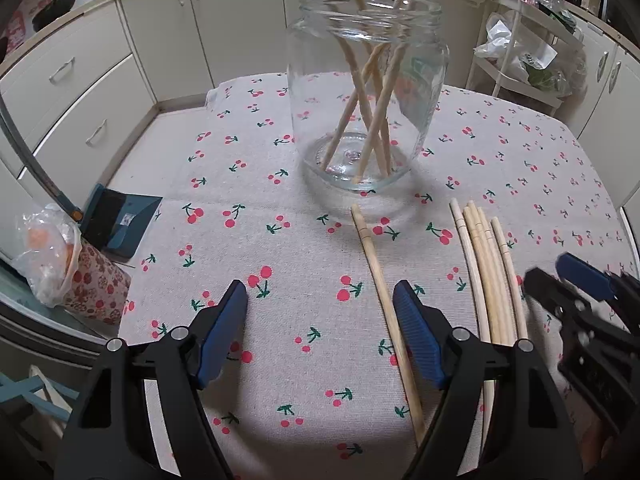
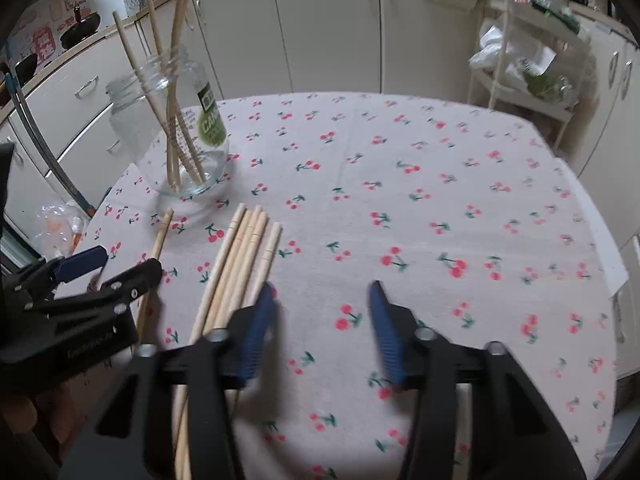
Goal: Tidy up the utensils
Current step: 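Move both open tools down toward the remaining sticks beside the jar, then close the right tool on one wooden stick while the left tool grasps another stick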
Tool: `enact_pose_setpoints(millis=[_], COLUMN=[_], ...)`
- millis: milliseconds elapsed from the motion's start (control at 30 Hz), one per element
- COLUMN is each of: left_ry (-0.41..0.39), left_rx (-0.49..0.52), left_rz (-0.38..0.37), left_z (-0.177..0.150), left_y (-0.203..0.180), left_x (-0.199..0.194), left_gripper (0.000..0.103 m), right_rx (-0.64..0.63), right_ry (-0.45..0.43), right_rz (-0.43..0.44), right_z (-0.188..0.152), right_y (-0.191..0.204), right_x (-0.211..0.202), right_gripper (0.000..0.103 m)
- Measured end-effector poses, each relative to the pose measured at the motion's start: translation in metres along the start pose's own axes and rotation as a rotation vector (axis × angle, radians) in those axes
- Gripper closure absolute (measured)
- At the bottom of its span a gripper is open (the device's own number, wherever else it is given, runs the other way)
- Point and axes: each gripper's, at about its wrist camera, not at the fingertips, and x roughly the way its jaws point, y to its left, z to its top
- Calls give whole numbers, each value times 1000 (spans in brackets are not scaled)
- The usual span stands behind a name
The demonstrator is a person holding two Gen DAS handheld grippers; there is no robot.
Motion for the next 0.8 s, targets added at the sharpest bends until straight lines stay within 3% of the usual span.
enact_pose_setpoints(millis=[167, 300, 467, 667, 733, 767, 800], left_ry=[3, 7, 14, 9, 18, 26, 17], left_rx=[6, 9, 35, 78, 72, 71, 77], left_rz=[-13, -14, -23, -63, -80, -82, -77], left_z=[1, 3, 3, 12, 16, 17, 19], left_y=[5, 6, 5, -6, -11, -13, -15], left_x=[0, 1, 2, 2, 3, 5, 6], left_gripper=[31, 31, 31, 31, 43, 52, 68], right_rx=[5, -65, -108, -146, -141, -130, -113], right_ry=[-1, 13, 35, 53, 55, 58, 66], right_rz=[60, -2, -54, -41, -19, -6, 13], right_z=[4, 0, -2, 1, 2, 2, 3], right_y=[4, 14, 3, 3, 3, 1, -3], right_x=[-2, 4, -1, 1, 2, 3, 2], right_gripper=[57, 59, 86, 86, 86, 89, 95])
